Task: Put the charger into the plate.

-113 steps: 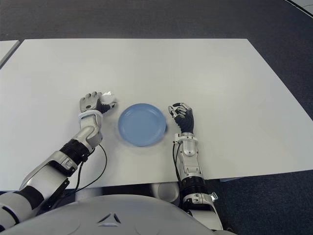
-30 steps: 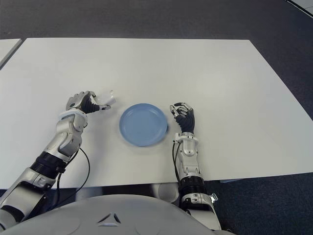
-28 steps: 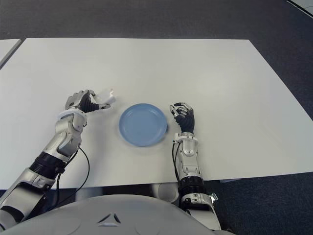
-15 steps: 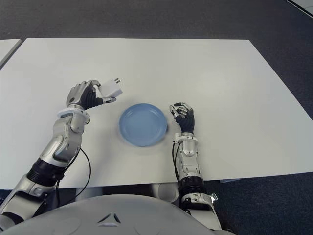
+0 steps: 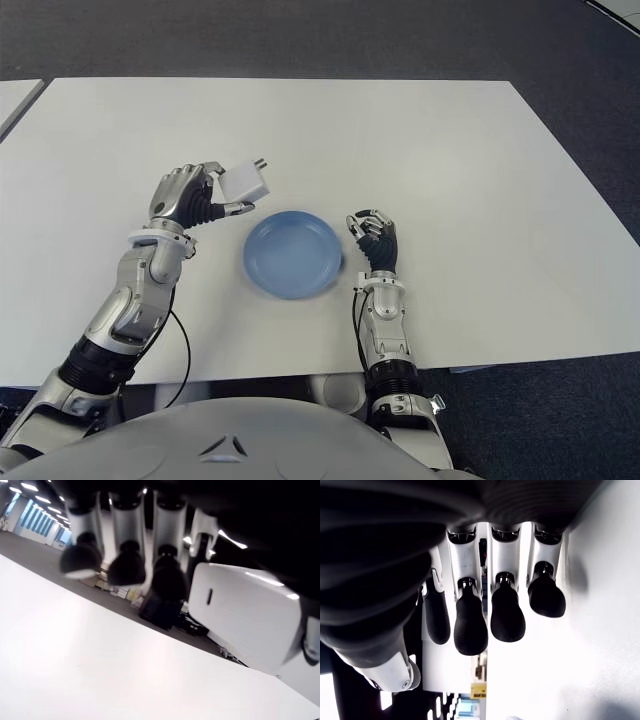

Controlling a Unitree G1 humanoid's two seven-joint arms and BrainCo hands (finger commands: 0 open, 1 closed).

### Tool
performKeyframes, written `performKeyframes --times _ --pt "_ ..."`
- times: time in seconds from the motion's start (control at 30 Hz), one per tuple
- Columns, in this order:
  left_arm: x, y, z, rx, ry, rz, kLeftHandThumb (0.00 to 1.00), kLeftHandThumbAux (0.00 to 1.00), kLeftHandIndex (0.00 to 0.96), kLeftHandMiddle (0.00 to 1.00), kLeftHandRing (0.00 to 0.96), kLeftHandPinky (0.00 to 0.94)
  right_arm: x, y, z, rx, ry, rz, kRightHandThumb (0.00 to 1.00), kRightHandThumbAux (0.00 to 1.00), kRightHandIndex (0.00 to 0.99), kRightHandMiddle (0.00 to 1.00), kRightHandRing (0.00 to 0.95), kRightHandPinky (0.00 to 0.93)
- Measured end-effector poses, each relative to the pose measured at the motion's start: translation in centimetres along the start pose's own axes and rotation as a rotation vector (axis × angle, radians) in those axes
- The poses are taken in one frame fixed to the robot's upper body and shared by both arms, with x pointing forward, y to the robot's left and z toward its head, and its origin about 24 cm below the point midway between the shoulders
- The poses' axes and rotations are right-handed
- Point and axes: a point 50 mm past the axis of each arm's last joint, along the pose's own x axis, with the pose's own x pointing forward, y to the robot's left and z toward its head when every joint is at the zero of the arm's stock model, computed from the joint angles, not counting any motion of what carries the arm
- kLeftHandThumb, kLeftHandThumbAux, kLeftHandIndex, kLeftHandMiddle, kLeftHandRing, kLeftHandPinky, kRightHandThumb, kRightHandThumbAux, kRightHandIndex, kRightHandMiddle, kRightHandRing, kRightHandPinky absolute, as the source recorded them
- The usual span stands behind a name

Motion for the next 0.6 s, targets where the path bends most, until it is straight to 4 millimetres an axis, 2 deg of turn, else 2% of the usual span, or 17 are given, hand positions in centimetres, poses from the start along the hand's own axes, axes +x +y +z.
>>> performKeyframes --times 0.37,0.6 --pt "-0.5 -2.4 2.0 0.017 -0.109 -0.145 0.737 0.694 0.444 0.818 0.827 0.826 0.0 0.0 0.0 -0.005 -0.002 0.007 0.704 0.726 0.436 0.761 0.751 0.766" --pt "-0.6 -4.8 2.0 0.047 -0.134 -0.24 0.736 0.695 0.444 0.816 0.825 0.835 0.0 0.1 0.0 -0.006 -0.004 0.007 0.705 0.726 0.436 0.758 0.746 0.753"
